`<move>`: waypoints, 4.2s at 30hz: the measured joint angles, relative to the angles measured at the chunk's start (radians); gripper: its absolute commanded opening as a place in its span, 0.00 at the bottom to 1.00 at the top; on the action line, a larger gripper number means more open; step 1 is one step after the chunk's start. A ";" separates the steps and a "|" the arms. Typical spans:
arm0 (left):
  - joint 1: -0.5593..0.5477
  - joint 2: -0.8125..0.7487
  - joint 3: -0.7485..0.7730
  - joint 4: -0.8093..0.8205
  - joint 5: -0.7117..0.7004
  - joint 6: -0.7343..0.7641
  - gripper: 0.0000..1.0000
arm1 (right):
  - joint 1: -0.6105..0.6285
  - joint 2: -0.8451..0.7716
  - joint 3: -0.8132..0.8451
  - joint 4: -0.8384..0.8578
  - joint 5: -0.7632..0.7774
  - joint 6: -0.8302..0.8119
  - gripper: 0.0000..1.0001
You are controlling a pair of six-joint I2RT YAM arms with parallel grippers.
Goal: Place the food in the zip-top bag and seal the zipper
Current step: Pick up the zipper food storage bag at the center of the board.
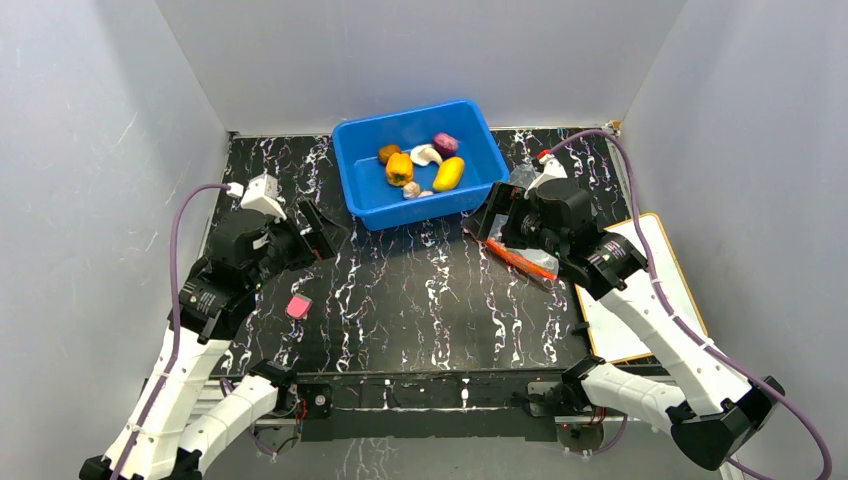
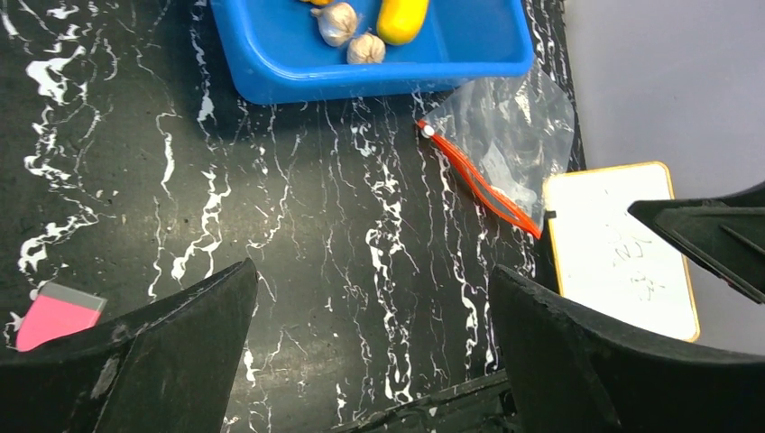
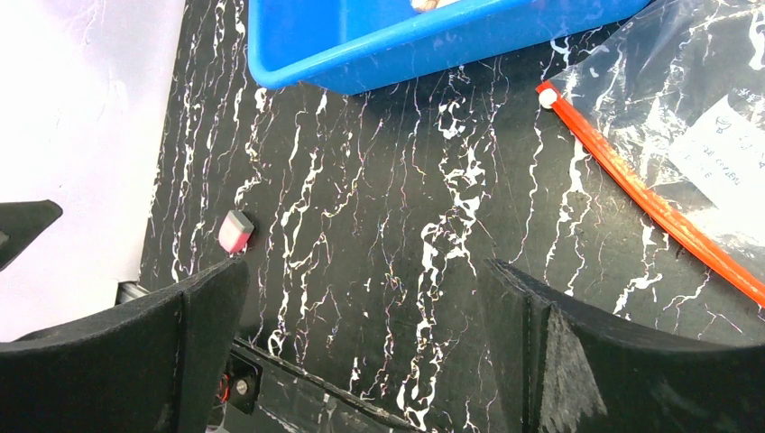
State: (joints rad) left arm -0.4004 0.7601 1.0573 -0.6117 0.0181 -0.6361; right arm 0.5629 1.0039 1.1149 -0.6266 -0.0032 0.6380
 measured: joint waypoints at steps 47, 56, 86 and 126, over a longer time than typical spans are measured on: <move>0.004 0.256 -0.104 0.011 0.041 0.137 0.98 | 0.001 0.384 -0.053 0.170 0.256 0.607 0.71; 0.004 0.018 -0.167 -0.039 0.185 0.123 0.98 | 0.005 0.545 0.083 0.272 0.214 0.780 0.67; 0.004 -0.088 -0.002 -0.218 0.172 0.146 0.98 | -0.034 0.449 -0.185 0.315 0.387 -0.687 0.74; 0.004 -0.208 0.028 -0.270 -0.065 0.075 0.97 | -0.030 0.534 -0.409 0.560 0.589 -1.257 0.26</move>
State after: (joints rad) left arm -0.3962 0.5526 1.0851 -0.8818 -0.0467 -0.5610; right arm 0.5327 1.5383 0.7055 -0.0666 0.5861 -0.6193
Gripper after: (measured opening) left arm 0.983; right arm 0.451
